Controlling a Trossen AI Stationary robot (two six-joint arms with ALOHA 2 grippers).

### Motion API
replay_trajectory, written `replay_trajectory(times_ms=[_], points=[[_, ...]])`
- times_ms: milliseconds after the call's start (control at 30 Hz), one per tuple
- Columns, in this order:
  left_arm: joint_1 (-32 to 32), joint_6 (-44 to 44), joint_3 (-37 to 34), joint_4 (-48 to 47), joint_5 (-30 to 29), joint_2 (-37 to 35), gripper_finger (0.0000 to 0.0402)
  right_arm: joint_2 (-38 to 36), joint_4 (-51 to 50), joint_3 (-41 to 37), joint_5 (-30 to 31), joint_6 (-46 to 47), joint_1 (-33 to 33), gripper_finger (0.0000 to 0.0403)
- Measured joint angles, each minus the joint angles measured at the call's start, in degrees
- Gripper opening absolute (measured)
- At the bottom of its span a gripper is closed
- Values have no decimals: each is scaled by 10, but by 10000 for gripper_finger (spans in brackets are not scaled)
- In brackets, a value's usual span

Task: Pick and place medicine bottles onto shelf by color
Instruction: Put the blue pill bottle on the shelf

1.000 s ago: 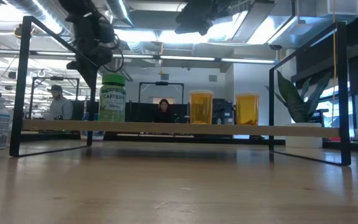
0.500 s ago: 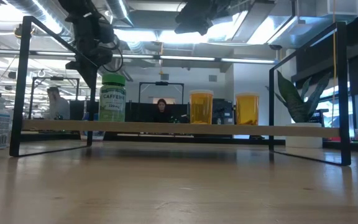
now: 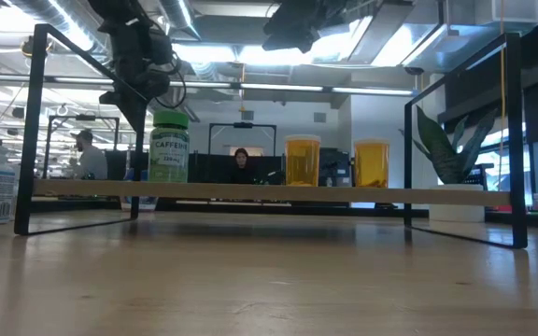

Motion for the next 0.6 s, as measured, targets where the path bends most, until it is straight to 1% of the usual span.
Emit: replay_trajectory(times_ms=[167, 333, 433, 600], points=[[0, 5, 0, 0, -9, 0, 25, 0, 0, 0, 0, 0, 0, 214], [0, 59, 0, 0, -35, 0, 25, 0, 0, 0, 0, 0, 0, 214], [0, 76, 0, 0, -36, 0, 25, 0, 0, 0, 0, 0, 0, 214], [0, 77, 0, 0, -36, 0, 25, 0, 0, 0, 0, 0, 0, 214]])
